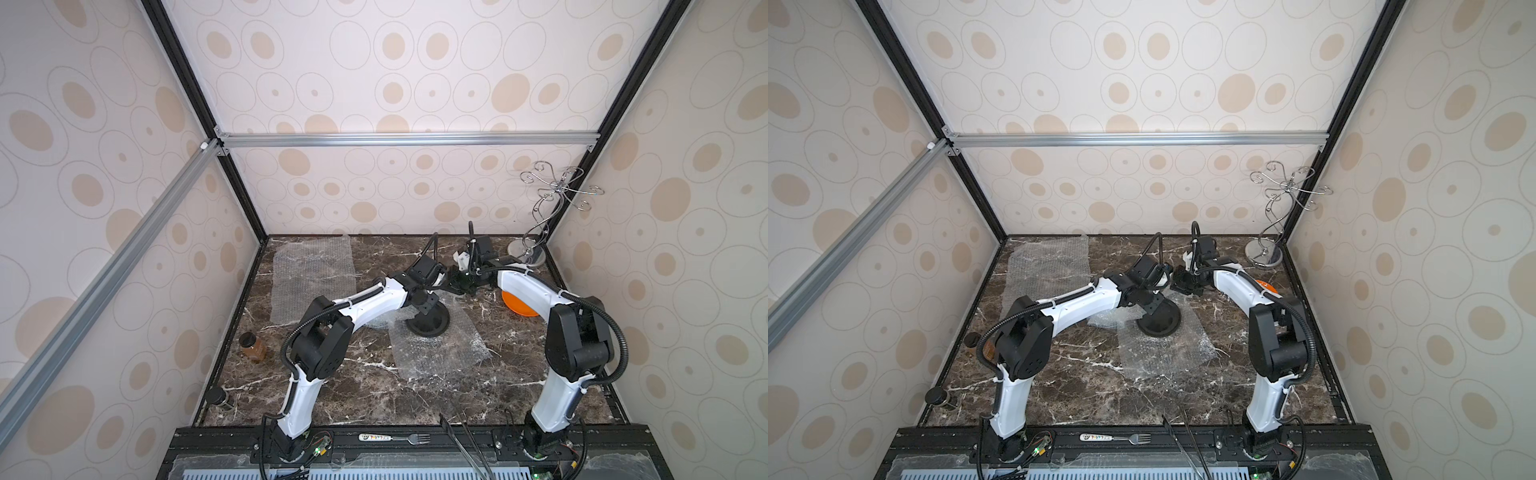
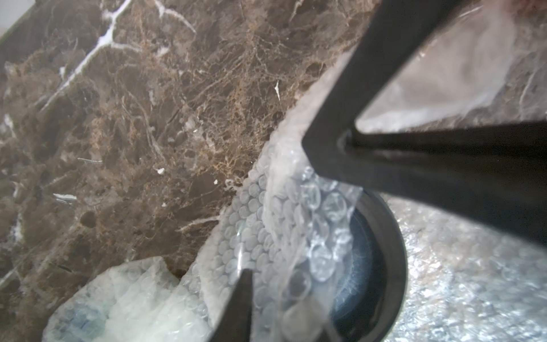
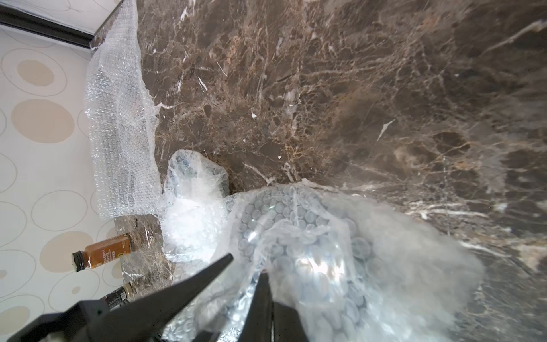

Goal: Unpack dinner plates from bubble wrap
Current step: Unwrap the bubble wrap at the center of the board.

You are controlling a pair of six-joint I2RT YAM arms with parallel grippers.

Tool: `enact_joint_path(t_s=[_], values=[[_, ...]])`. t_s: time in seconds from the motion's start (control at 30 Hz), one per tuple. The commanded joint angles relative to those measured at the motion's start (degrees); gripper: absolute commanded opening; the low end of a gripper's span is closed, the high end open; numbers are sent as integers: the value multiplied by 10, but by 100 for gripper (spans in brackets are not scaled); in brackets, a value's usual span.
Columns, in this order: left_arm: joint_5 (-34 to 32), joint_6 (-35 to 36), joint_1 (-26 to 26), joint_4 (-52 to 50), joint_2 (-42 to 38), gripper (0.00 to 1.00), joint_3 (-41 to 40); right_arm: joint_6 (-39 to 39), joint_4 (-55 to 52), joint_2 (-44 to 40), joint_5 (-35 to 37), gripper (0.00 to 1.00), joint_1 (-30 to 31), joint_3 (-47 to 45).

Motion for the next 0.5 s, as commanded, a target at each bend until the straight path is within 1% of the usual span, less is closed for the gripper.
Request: enact_joint_path(t_s=[0.0,0.17,0.23,0.37,0.43,0.47], values=[[-5,12,1,-20,15,9,36,-12,-20,-29,3,15,1,-11],[11,12,3,-30,34,4,63,-19,-31,-68,8,34,-1,-36],[16,11,3,-34,39,3,72,-24,-40,-89,8,38,-2,-50],[23,11,4,-36,44,2,78,-30,-58,-143,16,40,-2,-86],[26,10,6,-36,44,2,79,-29,-60,-168,20,34,-1,-113],[29,11,7,-35,44,1,80,-28,-60,-178,20,28,-1,-128]])
